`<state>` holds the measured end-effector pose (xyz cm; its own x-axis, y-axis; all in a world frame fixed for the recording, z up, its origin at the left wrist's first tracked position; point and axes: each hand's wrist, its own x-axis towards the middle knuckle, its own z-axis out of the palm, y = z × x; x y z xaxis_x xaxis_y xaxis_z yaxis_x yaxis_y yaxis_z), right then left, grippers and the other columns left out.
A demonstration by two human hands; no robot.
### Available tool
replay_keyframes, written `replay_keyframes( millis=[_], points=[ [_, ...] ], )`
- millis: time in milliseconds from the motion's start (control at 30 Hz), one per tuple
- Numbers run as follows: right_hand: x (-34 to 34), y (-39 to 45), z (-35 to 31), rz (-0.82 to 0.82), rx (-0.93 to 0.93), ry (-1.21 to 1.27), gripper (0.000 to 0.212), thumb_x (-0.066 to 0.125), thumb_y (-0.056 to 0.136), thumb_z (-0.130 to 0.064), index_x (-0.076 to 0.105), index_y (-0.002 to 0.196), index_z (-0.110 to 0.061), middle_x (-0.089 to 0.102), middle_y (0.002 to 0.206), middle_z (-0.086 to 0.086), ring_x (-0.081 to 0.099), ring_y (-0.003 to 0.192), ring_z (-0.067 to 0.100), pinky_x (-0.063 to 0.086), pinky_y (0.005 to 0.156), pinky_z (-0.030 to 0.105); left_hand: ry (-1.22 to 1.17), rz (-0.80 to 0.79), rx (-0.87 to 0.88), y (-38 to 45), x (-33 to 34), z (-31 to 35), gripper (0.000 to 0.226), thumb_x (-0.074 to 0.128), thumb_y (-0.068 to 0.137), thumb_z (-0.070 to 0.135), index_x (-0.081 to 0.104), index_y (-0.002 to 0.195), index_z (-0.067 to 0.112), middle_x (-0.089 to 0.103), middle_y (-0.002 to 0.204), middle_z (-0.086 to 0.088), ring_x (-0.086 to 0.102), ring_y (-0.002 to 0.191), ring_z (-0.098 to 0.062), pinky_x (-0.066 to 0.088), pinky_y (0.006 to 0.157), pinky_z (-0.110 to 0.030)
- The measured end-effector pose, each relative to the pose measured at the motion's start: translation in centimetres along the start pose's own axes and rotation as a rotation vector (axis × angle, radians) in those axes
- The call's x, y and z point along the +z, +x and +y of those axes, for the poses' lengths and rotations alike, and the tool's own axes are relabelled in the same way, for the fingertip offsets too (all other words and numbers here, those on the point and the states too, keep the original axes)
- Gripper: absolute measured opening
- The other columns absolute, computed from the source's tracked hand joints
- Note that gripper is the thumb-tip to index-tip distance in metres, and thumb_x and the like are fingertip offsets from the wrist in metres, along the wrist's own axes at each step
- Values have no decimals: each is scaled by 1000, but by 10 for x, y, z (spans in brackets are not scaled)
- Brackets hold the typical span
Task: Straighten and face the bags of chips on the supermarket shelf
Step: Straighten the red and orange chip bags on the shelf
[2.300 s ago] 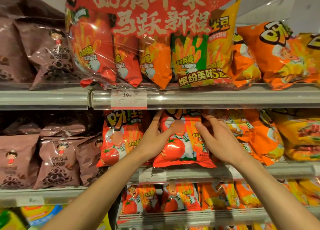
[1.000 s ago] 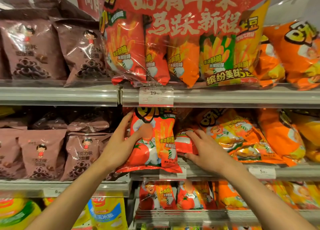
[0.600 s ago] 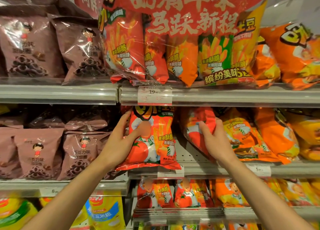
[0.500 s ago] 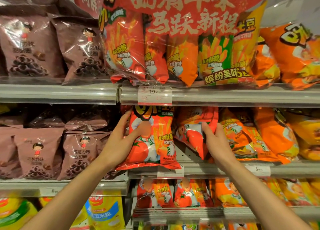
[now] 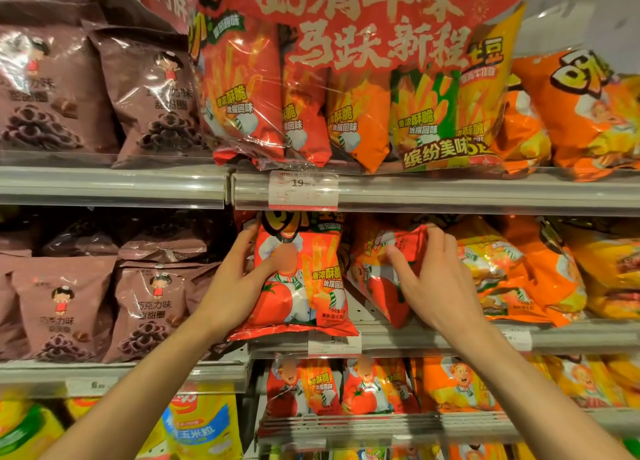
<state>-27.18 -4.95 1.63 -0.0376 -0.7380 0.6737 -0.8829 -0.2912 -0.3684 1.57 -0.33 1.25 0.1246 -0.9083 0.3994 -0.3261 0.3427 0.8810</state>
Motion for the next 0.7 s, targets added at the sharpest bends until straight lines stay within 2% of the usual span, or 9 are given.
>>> replay_keyframes(
  millis=[67, 100, 167, 233, 300, 400, 500, 600, 700],
  points=[
    [-1, 7, 3, 44, 22, -52, 64, 55, 91, -60, 46, 126, -7, 56, 108, 15, 60, 96, 38, 50, 71, 41, -1, 2, -6, 0, 1, 0, 61, 69, 81, 62, 43, 136, 54, 58, 134, 27, 56, 122, 4, 44, 110, -39],
    [0, 10, 6, 63, -18, -123, 64, 60, 90, -53, 46, 128, -4, 56, 109, 19, 60, 95, 41, 52, 70, 44, -4, -1, -6, 0, 2, 1, 59, 68, 81, 61, 43, 134, 55, 57, 133, 28, 56, 121, 5, 44, 110, -38],
    [6, 13, 16, 35, -107, -302, 64, 69, 85, -35, 44, 135, -3, 53, 116, 27, 57, 97, 45, 52, 73, 48, -1, -3, -10, 1, 2, -1, 67, 69, 79, 67, 41, 138, 53, 55, 137, 26, 54, 125, 3, 43, 111, -39],
    [15, 12, 27, -71, -221, -469, 57, 72, 80, -28, 55, 132, -10, 53, 123, 27, 54, 106, 45, 48, 90, 55, 4, 1, -11, 1, 3, -3, 79, 68, 77, 70, 36, 146, 48, 51, 144, 22, 51, 129, 1, 41, 112, -39],
    [24, 8, 34, -121, -303, -561, 36, 57, 87, -34, 69, 115, -15, 60, 122, 20, 53, 115, 40, 32, 107, 62, 7, 5, -18, 0, 5, -2, 82, 68, 82, 64, 31, 152, 42, 50, 146, 20, 49, 129, 4, 40, 112, -34],
    [29, 5, 29, -241, -232, -539, 62, 17, 97, -51, 70, 107, -20, 71, 112, 8, 51, 127, 34, 11, 116, 62, 23, 19, -4, -3, 9, 0, 79, 65, 85, 55, 30, 153, 39, 48, 140, 28, 44, 115, 26, 37, 100, -13],
    [26, 10, 17, -326, -89, -523, 88, 3, 89, -79, 63, 121, -22, 68, 121, 7, 44, 135, 31, -6, 115, 62, 31, 38, 0, -5, 11, 2, 82, 62, 82, 55, 27, 154, 37, 39, 131, 37, 33, 99, 43, 29, 90, -4],
    [21, 18, 8, -454, 4, -588, 111, -7, 76, -91, 49, 141, -20, 63, 130, 12, 45, 134, 33, -12, 114, 63, 44, 32, 5, -6, 10, 0, 79, 62, 81, 57, 28, 151, 41, 38, 126, 45, 33, 103, 41, 30, 94, -7],
    [26, 25, 7, -557, 19, -609, 121, -10, 70, -93, 33, 152, -16, 70, 119, 9, 52, 129, 32, -22, 111, 62, 45, 26, 7, -5, 8, -4, 77, 65, 86, 58, 29, 152, 43, 43, 146, 29, 38, 120, 25, 34, 102, -17]
  ],
)
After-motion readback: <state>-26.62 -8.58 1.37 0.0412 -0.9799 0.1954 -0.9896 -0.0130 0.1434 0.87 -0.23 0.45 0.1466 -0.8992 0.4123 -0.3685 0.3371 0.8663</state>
